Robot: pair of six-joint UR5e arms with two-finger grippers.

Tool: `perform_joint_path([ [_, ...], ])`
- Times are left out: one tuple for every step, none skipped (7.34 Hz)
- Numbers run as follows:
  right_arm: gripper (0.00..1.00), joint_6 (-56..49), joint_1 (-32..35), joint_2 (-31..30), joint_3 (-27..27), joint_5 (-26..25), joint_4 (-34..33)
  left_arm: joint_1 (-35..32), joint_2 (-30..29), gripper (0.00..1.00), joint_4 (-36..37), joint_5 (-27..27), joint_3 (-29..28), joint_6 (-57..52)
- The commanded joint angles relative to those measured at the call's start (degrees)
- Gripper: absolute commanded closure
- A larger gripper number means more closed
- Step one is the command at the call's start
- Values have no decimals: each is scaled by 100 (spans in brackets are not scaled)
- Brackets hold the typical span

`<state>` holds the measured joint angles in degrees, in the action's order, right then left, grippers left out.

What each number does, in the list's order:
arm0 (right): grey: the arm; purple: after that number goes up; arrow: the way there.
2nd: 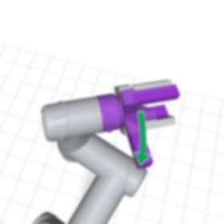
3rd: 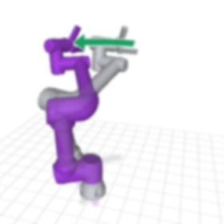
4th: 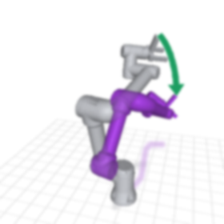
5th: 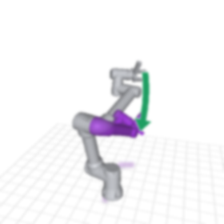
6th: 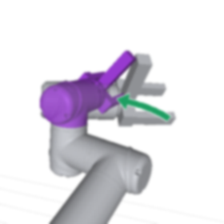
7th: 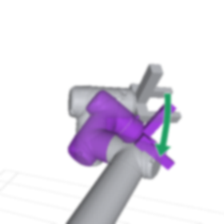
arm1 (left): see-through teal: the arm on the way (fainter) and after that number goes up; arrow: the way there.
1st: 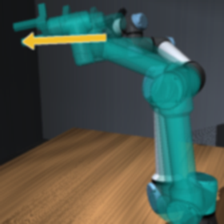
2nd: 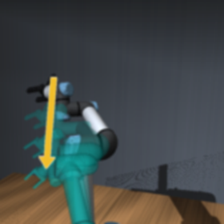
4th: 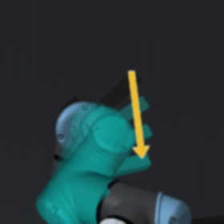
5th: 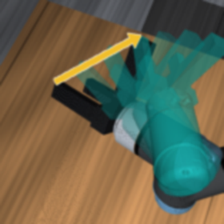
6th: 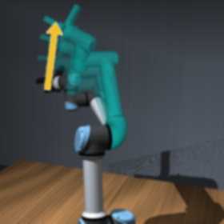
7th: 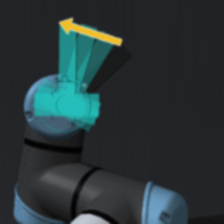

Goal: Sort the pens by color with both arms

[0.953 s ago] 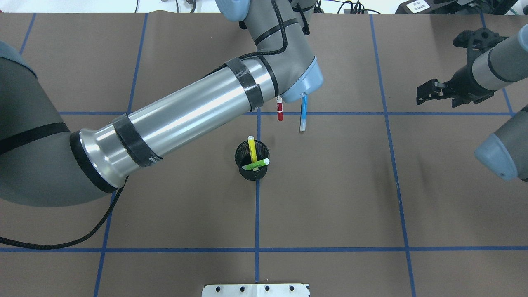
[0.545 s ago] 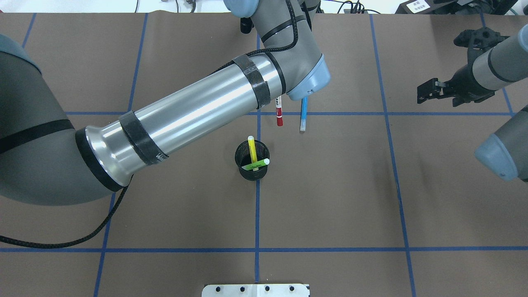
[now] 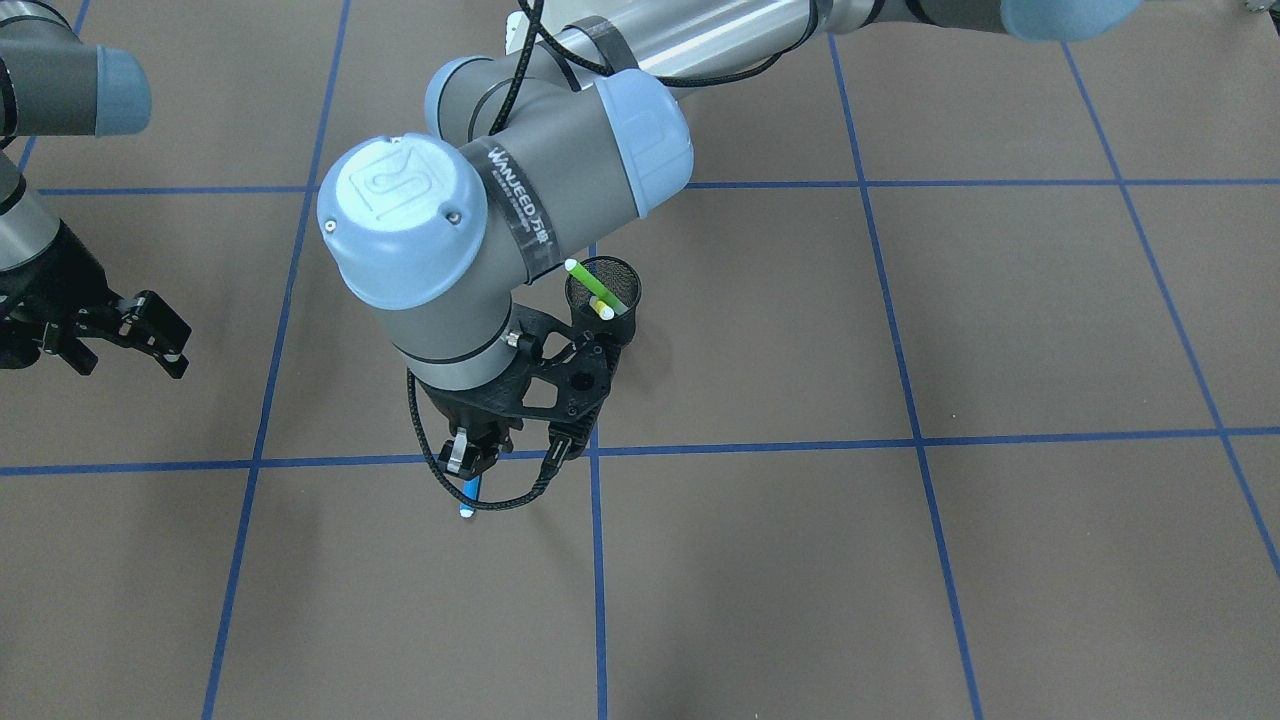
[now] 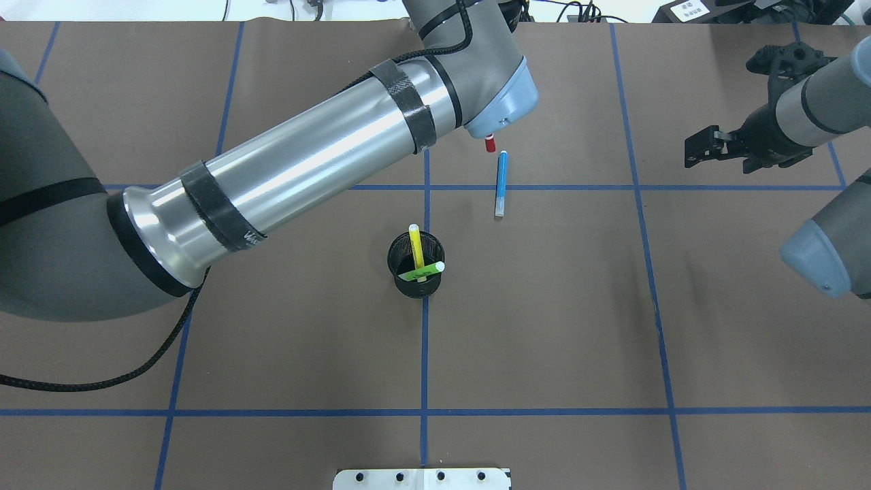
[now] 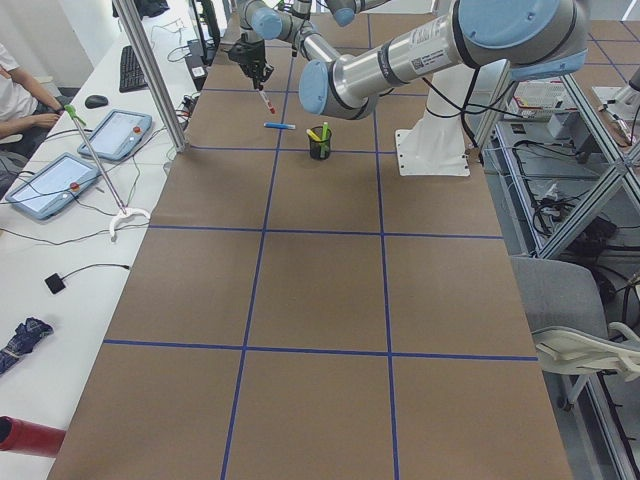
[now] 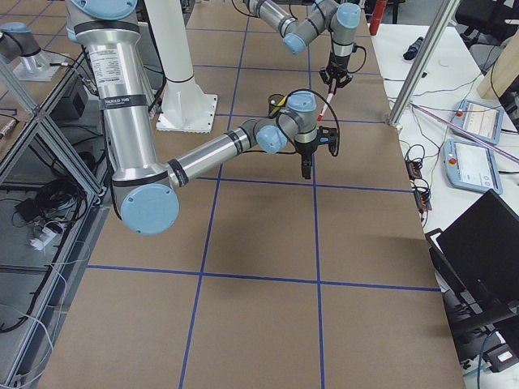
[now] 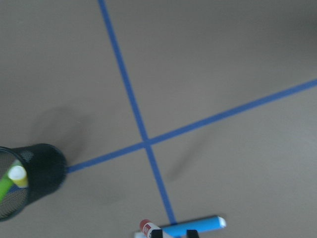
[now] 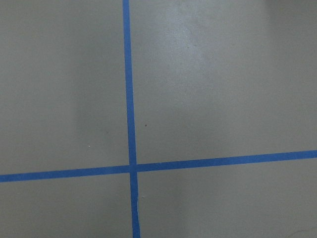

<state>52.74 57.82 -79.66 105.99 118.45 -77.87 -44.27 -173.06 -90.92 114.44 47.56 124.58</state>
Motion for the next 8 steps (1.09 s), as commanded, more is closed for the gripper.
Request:
perform_joint_path([
  [2, 8, -16, 12, 0, -24, 9, -21, 646, 100, -277, -937, 1188, -362],
  [2, 8, -16, 21, 0, -33, 9, 32, 1390, 100, -521, -1480, 2099, -495],
  [2, 8, -34, 21, 35, -76, 9, 189, 1789, 100, -959, -1999, 2370, -592],
  [2, 8, -51, 12, 79, -138, 0, 434, 1828, 100, -1024, -2665, 2381, -628],
  [2, 8, -69, 12, 71, -147, 9, 671, 1872, 100, -1112, -3064, 2390, -785],
  [2, 8, -78, 21, 71, -190, 0, 839, 1977, 100, -1295, -3624, 2372, -900],
  [2, 8, -87, 21, 79, -200, 9, 1050, 2021, 100, -1314, -4161, 2346, -1327],
  [2, 8, -130, 21, 79, -304, 9, 1104, 2074, 100, -1332, -4488, 2346, -1497],
])
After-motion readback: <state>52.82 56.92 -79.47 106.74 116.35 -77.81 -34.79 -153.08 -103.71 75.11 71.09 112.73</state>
